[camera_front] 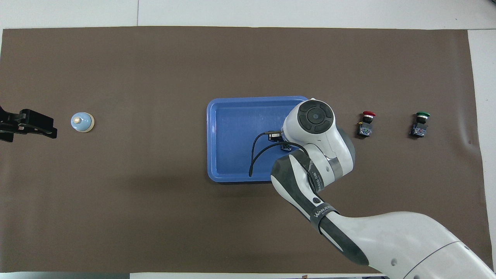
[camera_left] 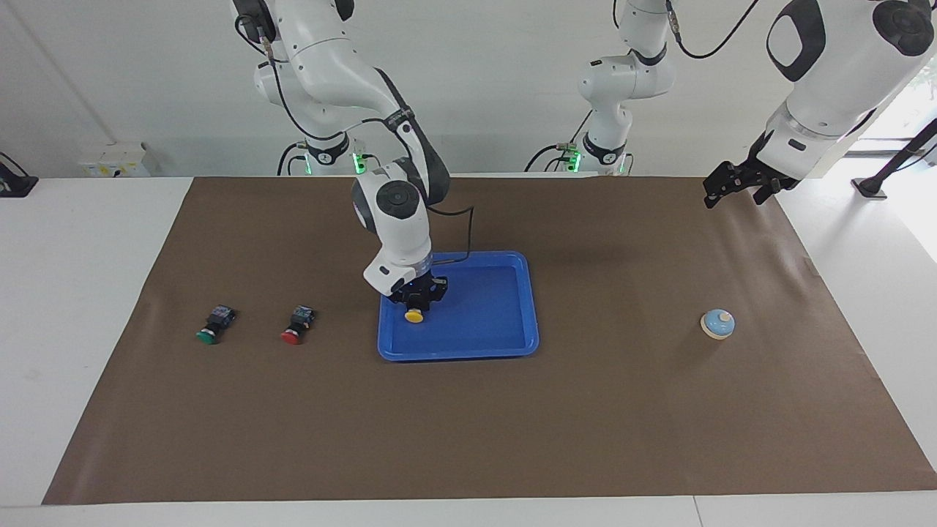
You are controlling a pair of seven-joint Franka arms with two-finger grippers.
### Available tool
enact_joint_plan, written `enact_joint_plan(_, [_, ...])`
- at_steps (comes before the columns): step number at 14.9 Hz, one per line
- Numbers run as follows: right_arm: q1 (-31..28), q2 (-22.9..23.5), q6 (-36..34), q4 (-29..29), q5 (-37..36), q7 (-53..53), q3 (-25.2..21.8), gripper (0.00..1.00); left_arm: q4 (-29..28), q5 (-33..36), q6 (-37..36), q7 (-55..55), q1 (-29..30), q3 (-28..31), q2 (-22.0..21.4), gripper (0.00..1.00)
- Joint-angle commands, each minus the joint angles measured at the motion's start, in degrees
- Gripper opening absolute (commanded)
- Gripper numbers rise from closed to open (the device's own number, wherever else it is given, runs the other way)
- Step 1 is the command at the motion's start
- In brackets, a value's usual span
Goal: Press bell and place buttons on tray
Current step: 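Lower the yellow button into the tray and open the right gripper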
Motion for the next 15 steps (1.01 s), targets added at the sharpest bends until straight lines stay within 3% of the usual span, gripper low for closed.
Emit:
enact_joint_plan(1, [-0.9,-2.0,-0.6,-0.5,0.1,1.9,0.2,1.0,-1.6,0.1,0.7,-0.2,-0.1,0.3,-1.4,1.0])
enact_joint_plan(5, [-5.2,-4.3,-14.5,8.7,2.6,1.3,0.0,1.0,-1.6,0.1,0.7,-0.2,-0.1,0.3,-1.4,1.0])
enact_joint_plan(7, [-9.0,-5.7,-17.6,10.0,2.5,-0.3,-0.1,1.0,-1.6,0.1,0.7,-0.2,-0.1,0.3,-1.4,1.0])
enact_joint_plan(12, [-20.1,-7.1,-15.6,5.4,2.3,-14.1,-0.3,1.0,-1.6,0.1,0.7,-0.2,-0.1,0.3,-1.4,1.0])
enact_joint_plan(15, [-24.0,-8.5,-5.9,-1.7,2.4,-18.0,-0.3,1.0,-1.6,0.1,0.7,-0.2,-0.1,0.3,-1.4,1.0])
